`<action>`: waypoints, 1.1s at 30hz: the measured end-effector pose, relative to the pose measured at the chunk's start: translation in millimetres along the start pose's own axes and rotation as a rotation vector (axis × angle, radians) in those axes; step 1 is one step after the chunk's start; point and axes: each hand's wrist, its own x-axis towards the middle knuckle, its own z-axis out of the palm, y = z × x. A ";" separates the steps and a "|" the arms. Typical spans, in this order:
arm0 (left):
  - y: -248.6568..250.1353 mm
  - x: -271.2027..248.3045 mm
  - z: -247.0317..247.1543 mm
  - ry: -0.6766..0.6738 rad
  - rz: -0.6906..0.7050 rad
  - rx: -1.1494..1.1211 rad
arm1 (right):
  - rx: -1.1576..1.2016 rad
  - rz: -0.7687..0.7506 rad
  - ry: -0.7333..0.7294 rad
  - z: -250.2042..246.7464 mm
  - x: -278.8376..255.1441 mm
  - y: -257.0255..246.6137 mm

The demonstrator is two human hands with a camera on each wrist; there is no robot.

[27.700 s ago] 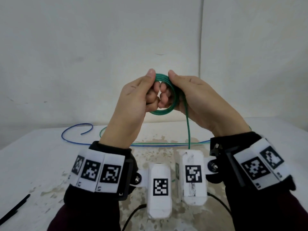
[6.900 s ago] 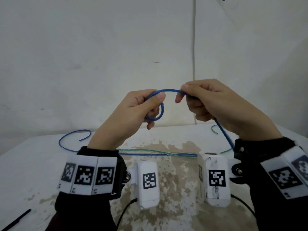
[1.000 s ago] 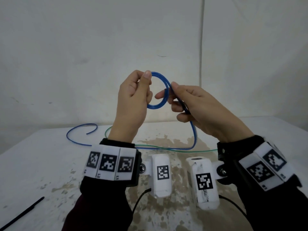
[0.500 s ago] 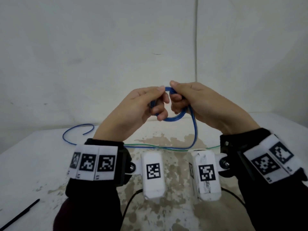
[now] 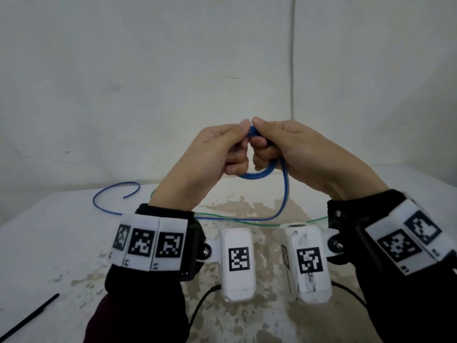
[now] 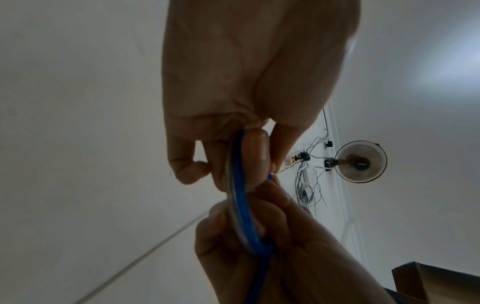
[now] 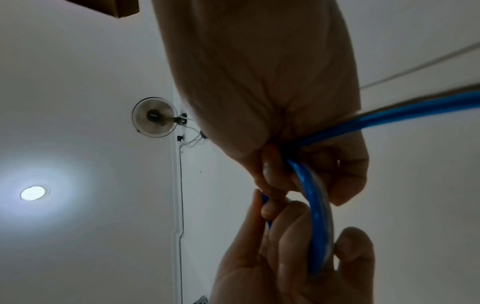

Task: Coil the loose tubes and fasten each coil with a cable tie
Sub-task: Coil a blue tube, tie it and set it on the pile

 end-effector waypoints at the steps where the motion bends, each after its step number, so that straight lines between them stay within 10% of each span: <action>1: -0.2 -0.3 0.3 0.016 0.040 0.055 | 0.004 0.000 0.003 1.0 0.1 -0.1; 5: -0.3 1.8 2.4 0.198 0.183 0.071 | 0.196 0.021 -0.019 2.6 1.7 -1.7; 11: 0.6 -3.1 -5.0 0.013 0.043 0.159 | 0.003 0.013 -0.020 4.2 0.8 2.3; 16: -4.0 2.2 1.8 0.238 0.286 0.258 | 0.020 -0.039 0.085 4.9 2.6 -1.8; 22: -1.8 -0.1 -1.8 0.032 0.129 0.126 | 0.020 -0.037 0.045 0.8 2.3 1.9; 33: -4.0 3.3 -0.1 0.327 0.316 0.171 | -0.020 -0.116 0.019 6.6 -1.1 -0.4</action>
